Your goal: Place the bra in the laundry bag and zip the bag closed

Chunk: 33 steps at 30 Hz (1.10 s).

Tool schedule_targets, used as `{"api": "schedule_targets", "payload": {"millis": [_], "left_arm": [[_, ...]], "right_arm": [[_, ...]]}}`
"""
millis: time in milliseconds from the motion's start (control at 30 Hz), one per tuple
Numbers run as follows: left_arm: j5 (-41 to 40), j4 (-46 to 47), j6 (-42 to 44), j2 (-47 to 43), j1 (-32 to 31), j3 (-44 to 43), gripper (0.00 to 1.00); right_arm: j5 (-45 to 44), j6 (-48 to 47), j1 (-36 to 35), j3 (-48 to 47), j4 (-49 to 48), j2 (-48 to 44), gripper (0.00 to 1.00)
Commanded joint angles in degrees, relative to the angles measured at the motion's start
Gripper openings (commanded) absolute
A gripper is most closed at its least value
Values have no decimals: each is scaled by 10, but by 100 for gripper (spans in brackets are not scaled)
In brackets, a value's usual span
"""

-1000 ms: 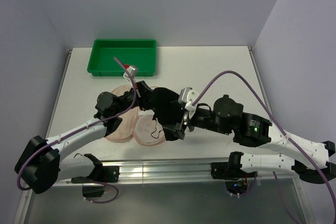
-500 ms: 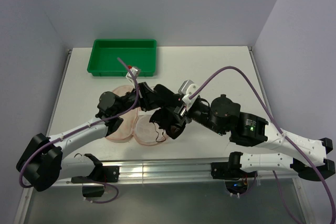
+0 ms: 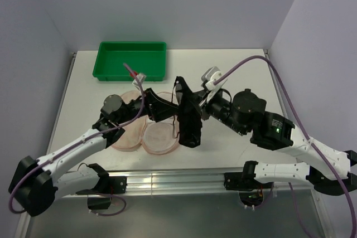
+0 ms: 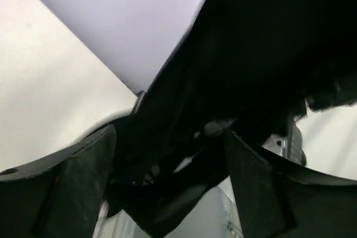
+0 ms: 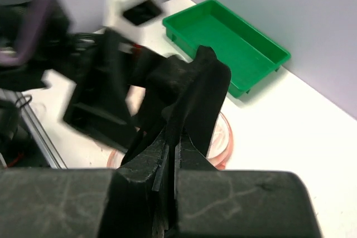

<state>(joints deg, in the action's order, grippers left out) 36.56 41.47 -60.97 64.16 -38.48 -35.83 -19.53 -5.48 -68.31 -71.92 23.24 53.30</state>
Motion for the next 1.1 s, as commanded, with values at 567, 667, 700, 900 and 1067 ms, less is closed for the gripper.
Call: {"api": "schedule_targets", "payload": {"millis": [567,667,700,900,1067], "left_arm": [[-204,-195,223,-295,14,145,99],[-212,-186,200,-343,14,173,99],[-221,-201,199,-358,14,172,99],[-357,-349,183,-468,14,153,99],[-394,-401,181,-517,14,134,99]], "right_arm": [[372,112,143,16,-67,31,0],[395,125,156,25,-93,62,0],[400,128,157,31,-105,69,0],[454,136,160,42,-187,139,0],[471,137,172,35,-215,178,0]]}}
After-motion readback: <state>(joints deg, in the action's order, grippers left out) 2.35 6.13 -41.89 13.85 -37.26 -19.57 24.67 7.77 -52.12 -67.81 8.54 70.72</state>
